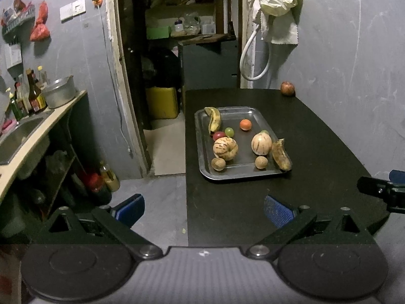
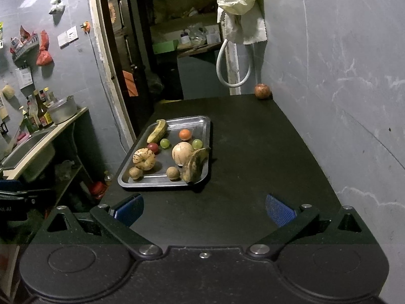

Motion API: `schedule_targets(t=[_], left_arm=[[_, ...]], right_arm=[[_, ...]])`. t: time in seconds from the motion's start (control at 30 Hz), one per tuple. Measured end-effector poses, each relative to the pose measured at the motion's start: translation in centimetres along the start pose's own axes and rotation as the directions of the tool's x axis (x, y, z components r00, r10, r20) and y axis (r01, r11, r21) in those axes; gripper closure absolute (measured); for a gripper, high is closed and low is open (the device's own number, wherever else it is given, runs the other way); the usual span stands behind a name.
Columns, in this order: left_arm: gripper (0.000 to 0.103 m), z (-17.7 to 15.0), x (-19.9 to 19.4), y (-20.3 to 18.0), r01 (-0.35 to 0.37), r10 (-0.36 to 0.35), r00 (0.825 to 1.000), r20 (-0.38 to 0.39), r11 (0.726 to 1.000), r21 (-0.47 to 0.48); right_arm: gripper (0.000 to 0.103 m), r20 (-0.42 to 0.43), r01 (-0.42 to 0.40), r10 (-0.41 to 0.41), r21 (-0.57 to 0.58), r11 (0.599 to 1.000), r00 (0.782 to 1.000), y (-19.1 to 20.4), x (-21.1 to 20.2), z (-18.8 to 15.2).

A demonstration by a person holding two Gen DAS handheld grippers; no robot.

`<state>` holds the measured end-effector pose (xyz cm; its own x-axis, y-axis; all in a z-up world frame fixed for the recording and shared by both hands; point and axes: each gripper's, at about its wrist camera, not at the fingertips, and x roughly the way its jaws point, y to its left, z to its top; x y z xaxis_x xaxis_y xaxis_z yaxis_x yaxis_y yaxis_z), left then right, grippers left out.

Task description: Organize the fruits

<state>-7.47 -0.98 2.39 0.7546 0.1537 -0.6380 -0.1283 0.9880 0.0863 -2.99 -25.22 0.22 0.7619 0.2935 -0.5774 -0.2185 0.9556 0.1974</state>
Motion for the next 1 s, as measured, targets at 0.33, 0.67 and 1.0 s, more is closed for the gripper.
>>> schedule_targets(t=[0.33,0.67,1.0], left_arm=[[0.001,0.6,0.5,-1.2,0.026,-0.028,0.999,0.025,0.994,0.102],[0.001,1.0,1.4,0.1,0.071,-0.076,0.996,0.047,0.992,0.102],[0.001,1.1,2.8,2.1,0.123,-0.126,0.992,0.021,0.986,0.113]], right_arm=[[0.001,-0.014,0.023,-0.023,-0.002,1.0,1.0,0.5,0.9,0.2],[0.001,-0.029,0.042,-0.043,-0.021,0.999,0.999,1.9,1.8,0.4],[0.001,-0.047,0.071,-0.073,-0.038,0.997,0.996,4.2,3.0,0.7]])
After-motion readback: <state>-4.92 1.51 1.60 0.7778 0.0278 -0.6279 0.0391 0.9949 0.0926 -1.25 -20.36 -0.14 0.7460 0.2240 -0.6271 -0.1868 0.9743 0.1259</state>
